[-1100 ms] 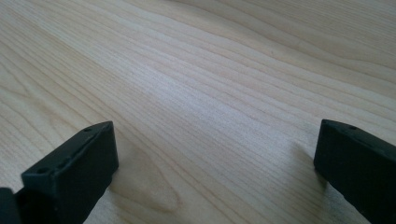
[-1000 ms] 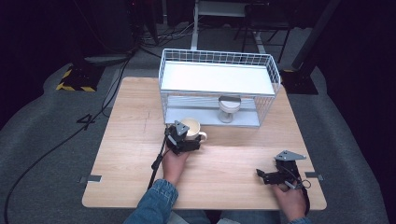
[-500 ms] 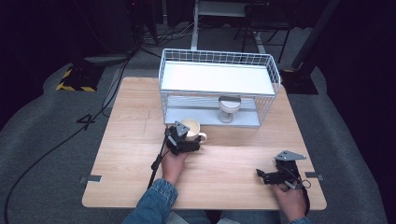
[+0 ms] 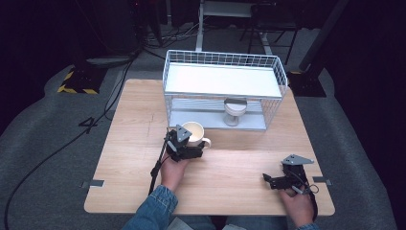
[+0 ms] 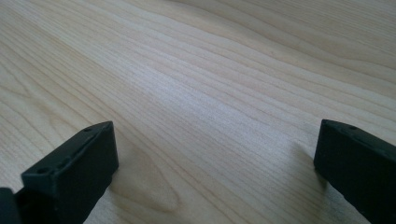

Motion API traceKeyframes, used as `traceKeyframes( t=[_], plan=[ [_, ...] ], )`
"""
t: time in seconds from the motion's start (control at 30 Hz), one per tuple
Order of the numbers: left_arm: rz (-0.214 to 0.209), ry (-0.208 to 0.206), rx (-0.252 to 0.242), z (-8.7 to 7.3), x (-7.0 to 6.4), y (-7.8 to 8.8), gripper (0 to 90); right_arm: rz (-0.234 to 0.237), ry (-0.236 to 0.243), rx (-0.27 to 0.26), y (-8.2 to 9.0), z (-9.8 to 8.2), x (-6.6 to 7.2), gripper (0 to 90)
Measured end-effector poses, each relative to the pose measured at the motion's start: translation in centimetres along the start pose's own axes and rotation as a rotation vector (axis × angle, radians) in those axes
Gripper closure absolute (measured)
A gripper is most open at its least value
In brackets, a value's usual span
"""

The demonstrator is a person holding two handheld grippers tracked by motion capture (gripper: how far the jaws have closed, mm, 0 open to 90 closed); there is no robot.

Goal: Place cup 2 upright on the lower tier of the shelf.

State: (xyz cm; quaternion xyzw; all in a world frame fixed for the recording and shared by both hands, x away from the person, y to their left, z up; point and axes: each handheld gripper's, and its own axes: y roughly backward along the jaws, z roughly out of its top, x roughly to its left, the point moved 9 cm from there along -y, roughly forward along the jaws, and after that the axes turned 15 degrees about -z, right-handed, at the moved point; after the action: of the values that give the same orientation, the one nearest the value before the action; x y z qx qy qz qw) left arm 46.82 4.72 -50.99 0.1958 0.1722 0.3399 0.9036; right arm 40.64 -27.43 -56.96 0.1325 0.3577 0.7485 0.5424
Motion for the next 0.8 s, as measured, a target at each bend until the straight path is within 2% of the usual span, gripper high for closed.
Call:
traceKeyframes(
  t=[0.17, 0.37, 0.8],
  plan=[
    [-0.015, -0.023, 0.011, 1.2, -0.9, 1.4, 8.2, 0.0, 0.0, 0.0, 0.0, 0.0, 0.0, 0.0],
    [-0.038, -0.053, 0.001, 2.7, -2.0, 2.8, 8.2, 0.0, 0.0, 0.0, 0.0, 0.0, 0.0, 0.0],
    [-0.103, -0.086, 0.007, 5.9, -4.0, 4.7, 8.2, 0.0, 0.0, 0.0, 0.0, 0.0, 0.0, 0.0]
  ],
)
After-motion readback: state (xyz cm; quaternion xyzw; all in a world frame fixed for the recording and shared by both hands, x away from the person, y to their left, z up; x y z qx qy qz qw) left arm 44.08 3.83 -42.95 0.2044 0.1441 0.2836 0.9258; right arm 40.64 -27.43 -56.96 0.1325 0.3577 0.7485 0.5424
